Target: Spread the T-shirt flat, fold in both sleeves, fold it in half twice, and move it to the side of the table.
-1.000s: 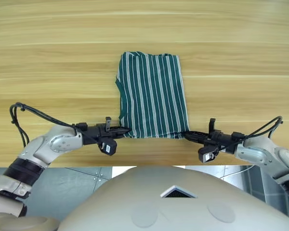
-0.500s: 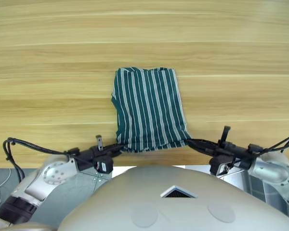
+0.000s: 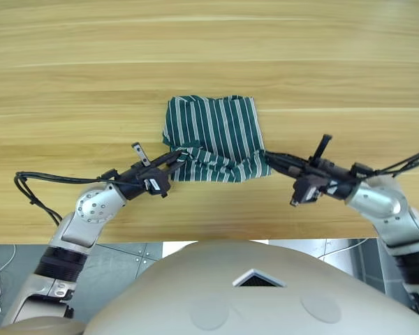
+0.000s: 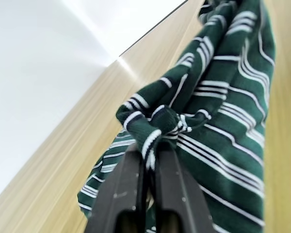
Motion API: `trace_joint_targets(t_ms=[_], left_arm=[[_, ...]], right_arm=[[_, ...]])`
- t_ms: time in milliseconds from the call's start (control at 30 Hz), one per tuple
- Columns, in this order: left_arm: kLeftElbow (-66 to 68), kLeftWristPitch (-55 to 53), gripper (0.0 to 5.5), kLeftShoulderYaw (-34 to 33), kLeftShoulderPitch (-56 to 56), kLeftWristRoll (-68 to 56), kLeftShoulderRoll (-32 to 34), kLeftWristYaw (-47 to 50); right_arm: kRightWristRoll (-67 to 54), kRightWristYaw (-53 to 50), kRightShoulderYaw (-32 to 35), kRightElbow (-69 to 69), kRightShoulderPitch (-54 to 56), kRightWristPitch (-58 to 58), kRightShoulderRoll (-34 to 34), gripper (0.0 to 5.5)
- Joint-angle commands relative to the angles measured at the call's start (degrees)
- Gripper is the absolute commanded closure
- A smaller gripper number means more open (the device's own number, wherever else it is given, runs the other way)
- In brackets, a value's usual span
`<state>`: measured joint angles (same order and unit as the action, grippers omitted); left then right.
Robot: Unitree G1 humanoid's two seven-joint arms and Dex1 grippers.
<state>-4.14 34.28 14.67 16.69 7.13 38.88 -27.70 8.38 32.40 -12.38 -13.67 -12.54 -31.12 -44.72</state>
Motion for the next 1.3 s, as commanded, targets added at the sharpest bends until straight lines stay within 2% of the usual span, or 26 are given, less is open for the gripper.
trace_joint_targets(t_ms=[33, 200, 500, 833, 867, 900, 933, 1300], left_arm=[[2.1, -2.9, 5.41, -1.4, -2.5, 0.9, -1.8, 0.7], [6.2, -6.3, 5.41, -3.2, -6.1, 1.8, -4.6, 2.8], [10.3, -9.2, 5.41, -5.2, -11.7, 3.6, -8.1, 6.1], [19.3, -9.8, 5.41, -3.3, -18.9, 5.9, -11.0, 5.9], [20.2, -9.7, 5.41, -3.2, -19.5, 5.8, -11.2, 5.8], [21.5, -9.7, 5.41, -3.2, -20.4, 5.7, -11.5, 5.8], [22.6, -9.7, 5.09, -3.2, -21.1, 5.6, -11.8, 5.7], [32.2, -10.4, 3.36, -6.1, -26.5, 4.7, -14.8, 10.3]], right_arm=[[2.3, -1.5, -0.4, 6.0, 7.3, 1.3, 4.4, 5.50], [6.0, -4.3, -1.0, 13.8, 15.5, 2.7, 10.0, 5.50], [11.2, -9.0, -2.6, 23.6, 24.0, 3.2, 16.2, 5.50], [15.7, -11.3, -5.7, 30.3, 27.2, 1.0, 18.2, 5.50], [15.7, -11.3, -6.0, 30.9, 27.5, 0.9, 18.3, 5.20], [16.3, -11.5, -6.3, 31.6, 28.0, 0.8, 18.4, 5.18], [16.6, -11.8, -6.5, 32.4, 28.5, 0.7, 18.5, 4.94], [20.9, -19.3, -7.3, 42.5, 33.7, 0.8, 20.8, 3.00]])
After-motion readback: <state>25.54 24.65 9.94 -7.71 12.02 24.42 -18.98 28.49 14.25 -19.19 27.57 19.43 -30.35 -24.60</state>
